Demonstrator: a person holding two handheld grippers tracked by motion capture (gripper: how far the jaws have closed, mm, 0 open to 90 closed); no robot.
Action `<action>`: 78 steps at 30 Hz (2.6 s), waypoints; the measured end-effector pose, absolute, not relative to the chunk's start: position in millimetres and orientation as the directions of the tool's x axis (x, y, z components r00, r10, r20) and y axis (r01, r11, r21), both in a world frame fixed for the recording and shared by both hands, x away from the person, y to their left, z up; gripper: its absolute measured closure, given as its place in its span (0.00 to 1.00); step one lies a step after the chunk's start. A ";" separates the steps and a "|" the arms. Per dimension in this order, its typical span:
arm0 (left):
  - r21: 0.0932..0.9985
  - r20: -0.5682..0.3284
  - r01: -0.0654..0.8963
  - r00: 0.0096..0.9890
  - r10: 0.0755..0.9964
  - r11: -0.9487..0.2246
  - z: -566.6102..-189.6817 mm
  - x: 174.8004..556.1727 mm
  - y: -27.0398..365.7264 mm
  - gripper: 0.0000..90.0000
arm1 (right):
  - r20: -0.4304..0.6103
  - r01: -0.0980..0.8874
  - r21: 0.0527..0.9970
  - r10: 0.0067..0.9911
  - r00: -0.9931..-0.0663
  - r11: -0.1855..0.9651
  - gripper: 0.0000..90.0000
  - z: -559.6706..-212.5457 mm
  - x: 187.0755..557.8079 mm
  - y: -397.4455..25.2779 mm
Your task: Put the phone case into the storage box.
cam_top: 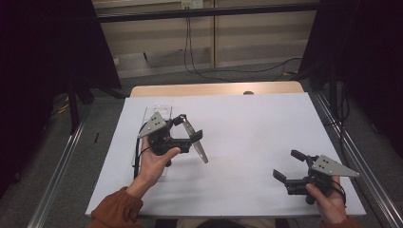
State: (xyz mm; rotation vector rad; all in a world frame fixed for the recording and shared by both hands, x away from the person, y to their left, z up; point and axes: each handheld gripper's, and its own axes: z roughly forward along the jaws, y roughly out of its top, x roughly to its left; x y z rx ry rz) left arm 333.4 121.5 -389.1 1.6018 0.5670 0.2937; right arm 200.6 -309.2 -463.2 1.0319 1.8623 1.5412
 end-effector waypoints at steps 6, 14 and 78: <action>0.984 -0.130 0.177 0.820 0.557 -0.031 -381.9 336.0 131.9 0.13 | 0.074 0.226 0.972 0.828 -0.556 0.064 0.00 -464.1 196.7 -311.2; 0.987 -0.120 0.162 0.795 0.595 -0.018 -374.7 340.8 143.0 0.13 | 0.076 0.223 0.973 0.849 -0.522 0.050 0.01 -463.4 190.5 -315.3; 0.984 -0.020 0.163 0.497 0.868 -0.071 -370.8 443.7 198.8 0.13 | 0.067 0.225 0.973 0.877 -0.476 0.047 0.00 -465.4 191.4 -316.0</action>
